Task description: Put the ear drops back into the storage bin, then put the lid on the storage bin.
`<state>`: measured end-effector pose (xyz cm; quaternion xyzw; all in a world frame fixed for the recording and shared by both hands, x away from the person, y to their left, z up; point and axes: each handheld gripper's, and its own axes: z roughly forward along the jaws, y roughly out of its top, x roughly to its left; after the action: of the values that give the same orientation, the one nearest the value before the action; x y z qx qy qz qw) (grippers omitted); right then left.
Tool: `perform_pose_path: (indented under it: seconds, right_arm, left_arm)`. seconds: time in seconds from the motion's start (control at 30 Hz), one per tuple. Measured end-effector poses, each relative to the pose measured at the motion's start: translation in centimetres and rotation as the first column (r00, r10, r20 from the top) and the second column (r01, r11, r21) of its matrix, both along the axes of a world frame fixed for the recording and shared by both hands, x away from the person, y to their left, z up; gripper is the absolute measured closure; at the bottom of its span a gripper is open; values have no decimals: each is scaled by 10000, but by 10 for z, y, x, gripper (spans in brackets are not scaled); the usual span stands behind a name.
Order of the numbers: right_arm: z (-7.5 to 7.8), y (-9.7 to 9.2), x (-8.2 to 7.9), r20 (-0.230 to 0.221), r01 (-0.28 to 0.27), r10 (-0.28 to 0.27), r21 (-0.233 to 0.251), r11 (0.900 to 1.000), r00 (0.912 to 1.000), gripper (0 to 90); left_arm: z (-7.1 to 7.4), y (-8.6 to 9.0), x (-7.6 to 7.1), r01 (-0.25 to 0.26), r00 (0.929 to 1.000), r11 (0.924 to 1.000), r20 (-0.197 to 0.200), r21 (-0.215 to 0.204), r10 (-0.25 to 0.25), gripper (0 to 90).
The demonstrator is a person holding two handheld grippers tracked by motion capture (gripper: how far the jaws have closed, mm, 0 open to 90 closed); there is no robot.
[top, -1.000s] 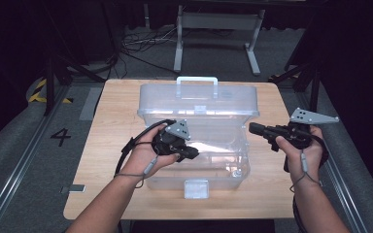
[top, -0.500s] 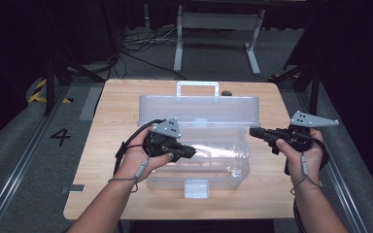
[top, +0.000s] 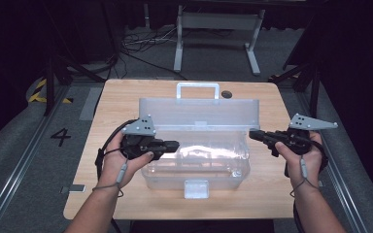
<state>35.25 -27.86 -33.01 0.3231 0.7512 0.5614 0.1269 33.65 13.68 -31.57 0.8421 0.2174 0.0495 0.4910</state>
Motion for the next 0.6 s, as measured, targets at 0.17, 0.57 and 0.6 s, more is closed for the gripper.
perform_pose_path:
  seconds: [0.17, 0.57, 0.6]
  right_arm:
    - [-1, 0, -2, 33, 7, -6, -54, 10000, 10000, 900]
    - [-6, 0, -9, 110, 14, -11, -206, 9998, 9999, 900]
    - [-7, 0, -9, 96, -19, 21, -163, 9999, 10000, 900]
  left_arm:
    - [-6, 18, -1, -789, 9969, 9968, -33, -145, 788, 882]
    - [-14, 47, -3, -2238, 9746, 9735, -130, -475, 2234, 893]
    - [-15, 48, -4, -2376, 9714, 9703, -119, -454, 2373, 893]
